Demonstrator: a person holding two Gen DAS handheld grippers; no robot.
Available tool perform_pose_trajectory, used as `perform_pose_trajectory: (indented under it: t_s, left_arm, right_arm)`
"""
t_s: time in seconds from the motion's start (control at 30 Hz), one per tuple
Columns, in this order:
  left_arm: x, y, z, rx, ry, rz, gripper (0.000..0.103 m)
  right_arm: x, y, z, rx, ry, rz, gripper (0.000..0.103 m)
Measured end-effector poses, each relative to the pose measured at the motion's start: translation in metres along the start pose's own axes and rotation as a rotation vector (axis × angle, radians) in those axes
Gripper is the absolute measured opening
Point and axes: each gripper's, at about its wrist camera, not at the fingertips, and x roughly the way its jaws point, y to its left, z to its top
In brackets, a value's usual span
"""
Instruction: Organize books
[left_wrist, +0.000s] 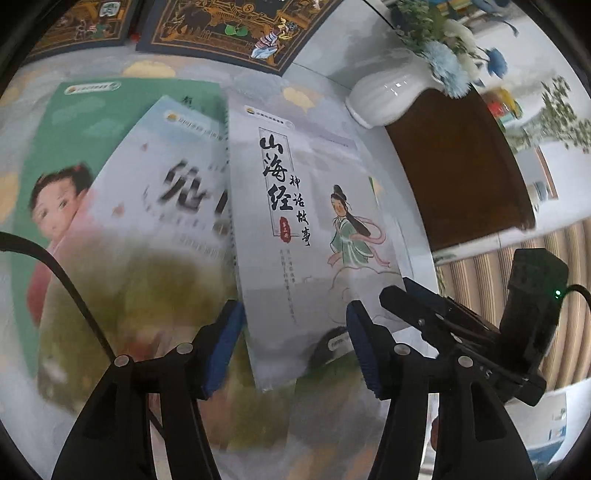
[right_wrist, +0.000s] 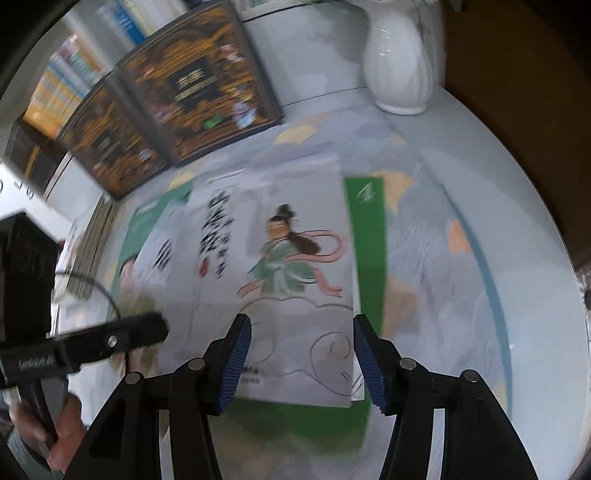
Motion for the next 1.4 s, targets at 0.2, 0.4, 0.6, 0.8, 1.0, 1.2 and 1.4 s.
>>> perform_pose_trajectory:
  t_s: [0.2,0.4,0.6,0.8,1.0,1.2,1.4]
  left_arm:
    - [-0.029,0.008,-0.062,0.014,0.056,-0.013,0.055]
    - [-0.065,0.033,-0.119,-0.061,0.034,0.011,0.055]
    - [-0.082,0.035,-0.089,-0.074,-0.074,0.004,0.055]
    - [-0.039,0.029,-0.027,-0.052,-0.115,0.06,0.056]
    - [-0.02,0.027,-0.028,-0.063,-0.048,0.037,0.056]
    - [-0.063,0.055,-0.077,-0.079,-0.05,0.042,0.056]
    - [-0.113,0.119,-0.148,-0.226,-0.074,0.078,0.056]
  right_arm:
    - [-0.017,0.041,-0.052,0.056,0.027,0.135,0.056]
    - [-0.015,0.087,-0.1,0.01,0.136,0.164,0.055]
    - [-0.055,0.042,-0.086,0.164,-0.017,0.081,0.056]
    - [-0.008,0.009,-0.036,0.209,0.012,0.02,0.056]
    - [0.013,0.016,-0.026,0.221,0.065,0.023,0.06]
    - [0.009,0.057,-0.059,0.13,0.112,-0.005,0.06]
    - [0.014,0.128,-0.104,0.076,0.186,0.108,0.061]
